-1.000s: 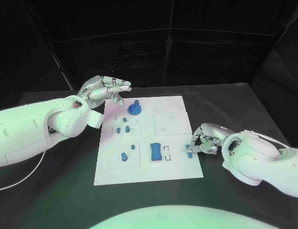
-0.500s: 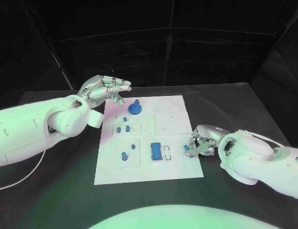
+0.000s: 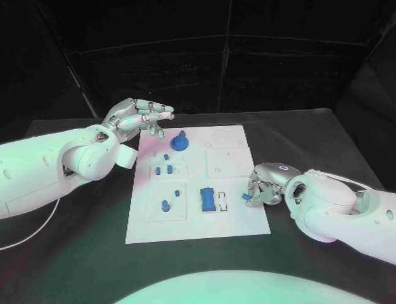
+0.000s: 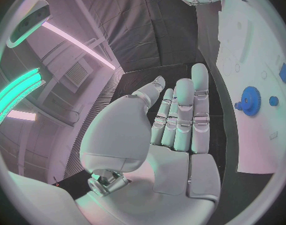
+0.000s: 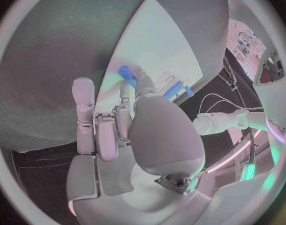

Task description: Assemble the parts on the task board

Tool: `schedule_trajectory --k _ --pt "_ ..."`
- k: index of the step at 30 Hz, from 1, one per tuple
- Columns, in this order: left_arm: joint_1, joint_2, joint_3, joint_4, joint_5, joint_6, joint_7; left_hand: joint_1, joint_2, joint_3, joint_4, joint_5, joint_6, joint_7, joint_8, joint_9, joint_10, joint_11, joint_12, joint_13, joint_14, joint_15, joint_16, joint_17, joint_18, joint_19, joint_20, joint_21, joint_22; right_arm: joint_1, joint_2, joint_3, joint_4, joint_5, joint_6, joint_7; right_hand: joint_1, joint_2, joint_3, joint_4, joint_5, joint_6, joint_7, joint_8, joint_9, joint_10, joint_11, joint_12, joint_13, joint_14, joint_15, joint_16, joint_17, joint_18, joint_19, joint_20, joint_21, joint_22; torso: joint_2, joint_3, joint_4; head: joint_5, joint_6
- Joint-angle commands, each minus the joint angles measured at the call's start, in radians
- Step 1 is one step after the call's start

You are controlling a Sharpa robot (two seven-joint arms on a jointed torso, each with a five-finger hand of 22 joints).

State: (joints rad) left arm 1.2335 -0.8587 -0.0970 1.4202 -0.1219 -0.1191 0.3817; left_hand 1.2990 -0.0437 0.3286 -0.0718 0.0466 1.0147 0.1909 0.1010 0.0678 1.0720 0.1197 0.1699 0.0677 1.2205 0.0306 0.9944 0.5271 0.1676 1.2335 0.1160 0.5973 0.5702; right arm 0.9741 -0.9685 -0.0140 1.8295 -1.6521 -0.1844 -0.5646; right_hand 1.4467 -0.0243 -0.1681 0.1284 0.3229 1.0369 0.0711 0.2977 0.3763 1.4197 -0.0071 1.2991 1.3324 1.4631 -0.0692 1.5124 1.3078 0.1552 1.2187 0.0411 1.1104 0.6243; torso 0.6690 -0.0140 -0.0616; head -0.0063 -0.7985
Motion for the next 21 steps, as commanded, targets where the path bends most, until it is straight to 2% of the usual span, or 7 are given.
schedule_trajectory --k 1,5,8,10,13,15,21 --pt "0.001 -0.001 0.001 0.003 0.003 0.007 0.006 -0.008 0.000 0.002 0.004 0.001 -0.008 0.002 -0.006 0.000 -0.007 0.000 0.006 0.002 -0.007 -0.001 0.004 -0.002 0.013 -0.002 0.008 -0.006 -0.001 -0.005 0.002 -0.005 -0.007 -0.072 0.072 -0.014 0.034 0.026 0.018 -0.009 0.045 0.013 -0.001 -0.001 0.003 -0.008 -0.002 -0.002 -0.038 0.078 -0.004 -0.006 0.122 -0.001 -0.002 -0.004 -0.003 0.002 -0.002 0.0001 0.0011 0.001 -0.002" --pt "0.001 -0.002 0.001 0.004 0.003 0.007 0.006 -0.008 0.000 0.002 0.004 0.001 -0.008 0.002 -0.006 0.000 -0.007 0.000 0.006 0.002 -0.007 -0.001 0.004 -0.002 0.013 -0.002 0.008 -0.006 -0.001 -0.005 0.004 -0.006 -0.005 -0.051 0.065 -0.017 0.038 0.039 0.054 -0.004 0.119 0.021 -0.005 -0.012 -0.004 -0.008 -0.006 -0.003 -0.037 0.079 -0.007 -0.005 0.126 -0.002 0.003 -0.007 0.001 0.010 -0.002 -0.0003 -0.0004 0.002 -0.003" --pt "0.001 -0.002 0.001 0.004 0.003 0.007 0.007 -0.008 0.000 0.002 0.004 0.001 -0.008 0.002 -0.006 0.000 -0.007 0.000 0.006 0.002 -0.007 -0.001 0.004 -0.002 0.013 -0.002 0.008 -0.006 -0.001 -0.005 0.004 -0.005 -0.003 -0.032 0.054 -0.018 0.034 0.043 0.074 0.003 0.143 0.025 -0.007 -0.016 -0.005 -0.007 -0.007 -0.004 -0.036 0.080 -0.009 -0.003 0.130 -0.003 0.005 -0.008 0.003 0.013 -0.002 0.0001 -0.0003 0.002 -0.001" --pt "0.001 -0.002 0.001 0.004 0.003 0.007 0.007 -0.008 0.000 0.002 0.004 0.001 -0.008 0.002 -0.006 0.000 -0.007 0.000 0.006 0.002 -0.007 -0.001 0.004 -0.002 0.013 -0.002 0.008 -0.006 -0.001 -0.005 0.004 -0.005 -0.001 -0.013 0.042 -0.019 0.025 0.053 0.092 0.014 0.141 0.026 -0.009 -0.019 -0.006 -0.004 -0.009 -0.001 -0.034 0.080 -0.009 -0.002 0.132 -0.003 0.008 -0.009 0.005 0.017 -0.003 0.0002 0.0002 0.003 0.000" --pt "0.001 -0.002 0.001 0.003 0.003 0.007 0.007 -0.008 0.000 0.002 0.004 0.001 -0.008 0.002 -0.006 0.000 -0.007 0.000 0.006 0.002 -0.007 -0.001 0.004 -0.002 0.013 -0.002 0.008 -0.006 -0.001 -0.005 0.005 -0.005 0.003 0.007 0.022 -0.020 0.029 0.060 0.132 0.015 0.105 0.026 -0.010 -0.023 -0.006 0.001 -0.010 0.003 -0.029 0.081 -0.012 -0.001 0.136 -0.004 0.012 -0.012 0.008 0.023 -0.002 0.0001 0.0002 0.004 0.000" --pt "0.001 -0.002 0.001 0.003 0.003 0.007 0.007 -0.007 0.000 0.002 0.004 0.001 -0.009 0.001 -0.006 0.000 -0.007 0.000 0.006 0.002 -0.008 -0.001 0.004 -0.002 0.013 -0.002 0.008 -0.006 -0.001 -0.005 0.006 -0.005 0.005 0.019 0.008 -0.020 0.033 0.057 0.163 0.013 0.091 0.027 -0.010 -0.024 -0.005 0.003 -0.010 0.006 -0.025 0.082 -0.012 0.001 0.140 -0.005 0.016 -0.013 0.013 0.031 -0.003 0.0000 0.0005 0.004 0.001" --pt "0.001 -0.001 0.001 0.003 0.003 0.007 0.006 -0.007 0.000 0.002 0.004 0.001 -0.009 0.001 -0.006 0.000 -0.007 0.000 0.006 0.002 -0.008 -0.001 0.004 -0.002 0.013 -0.002 0.008 -0.006 -0.001 -0.004 0.008 -0.005 0.014 0.052 -0.037 -0.022 0.021 0.041 0.234 0.013 0.089 0.031 -0.012 -0.026 -0.001 0.009 -0.012 0.009 -0.021 0.085 -0.013 0.006 0.151 -0.009 0.025 -0.013 0.023 0.051 -0.002 -0.0001 0.0017 0.005 0.002"
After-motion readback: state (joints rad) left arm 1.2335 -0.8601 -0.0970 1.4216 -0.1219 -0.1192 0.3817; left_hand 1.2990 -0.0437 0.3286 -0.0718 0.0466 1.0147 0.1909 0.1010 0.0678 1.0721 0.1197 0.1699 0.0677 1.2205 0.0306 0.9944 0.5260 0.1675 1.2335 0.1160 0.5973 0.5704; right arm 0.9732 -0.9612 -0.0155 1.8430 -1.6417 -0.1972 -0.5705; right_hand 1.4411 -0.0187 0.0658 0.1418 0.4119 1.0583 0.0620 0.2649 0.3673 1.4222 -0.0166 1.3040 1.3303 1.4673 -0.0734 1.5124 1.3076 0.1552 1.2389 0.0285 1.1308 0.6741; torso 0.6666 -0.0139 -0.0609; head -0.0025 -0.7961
